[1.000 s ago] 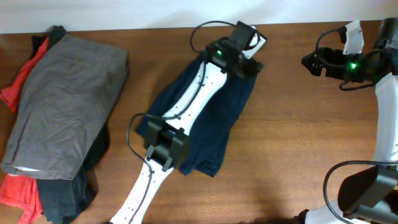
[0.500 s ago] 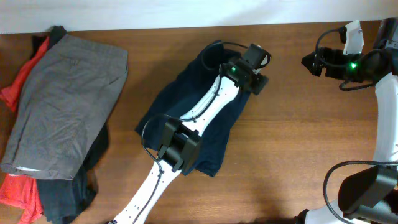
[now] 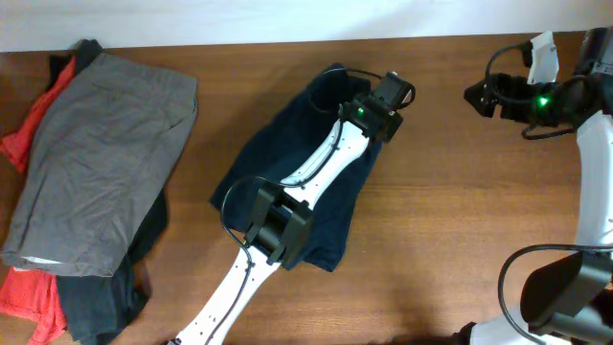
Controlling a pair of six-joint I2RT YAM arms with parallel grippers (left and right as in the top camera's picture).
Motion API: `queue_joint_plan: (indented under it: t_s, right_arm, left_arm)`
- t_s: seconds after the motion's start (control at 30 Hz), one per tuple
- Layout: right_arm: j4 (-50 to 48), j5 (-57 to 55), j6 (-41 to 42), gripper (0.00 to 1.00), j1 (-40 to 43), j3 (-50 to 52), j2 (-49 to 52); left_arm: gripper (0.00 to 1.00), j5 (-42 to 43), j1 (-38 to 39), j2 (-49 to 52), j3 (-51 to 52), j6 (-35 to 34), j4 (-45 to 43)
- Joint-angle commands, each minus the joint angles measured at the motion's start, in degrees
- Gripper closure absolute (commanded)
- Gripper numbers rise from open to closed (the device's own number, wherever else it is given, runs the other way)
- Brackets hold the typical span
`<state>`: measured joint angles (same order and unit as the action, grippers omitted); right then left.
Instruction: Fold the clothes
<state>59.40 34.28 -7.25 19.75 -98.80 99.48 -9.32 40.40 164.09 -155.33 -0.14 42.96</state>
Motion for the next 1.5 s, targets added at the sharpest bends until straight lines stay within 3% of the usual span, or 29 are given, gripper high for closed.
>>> queue_joint_plan:
  t_s: [0.0,0.13,0.33,0.63,1.0,1.17,1.47]
  right_arm:
    - [0.0,-0.5,0.4,0.06,0.3,-0.7,0.3]
    - [-0.5,-0.5,0.4,0.06,-0.3,-0.7,0.5]
    - [-1.8,0.0,1.8,0.06,-1.8,-0.7,2.2]
    - [-10.9,10.4,6.1,0.06,-4.3,-0.7,7.6]
    - [-19.8,7.3,9.7,0.06,-6.4,-0.7,19.7]
    - [-26.1,13.8,9.0,0.01,-6.4,-0.7,26.6]
    - [-40.4,16.8,9.3,0.0,-8.3,-0.7,36.5]
  left_arm:
    - [0.99,-5.4,0.0,0.3,-2.2,-0.3,1.4]
    - [0.99,-10.0,-0.7,-3.4,-10.9,-0.3,9.7]
    - [0.99,-10.2,-1.2,-12.4,-24.5,0.3,20.2]
    - [0.99,-10.0,-1.2,-25.4,-24.5,7.6,28.9]
    - [0.99,-10.0,-1.3,-25.9,-24.5,7.6,34.2]
    - [0.99,-10.0,-1.5,-25.9,-24.5,7.6,35.4]
    - [0.99,-10.0,-1.5,-26.7,-24.5,7.6,35.7]
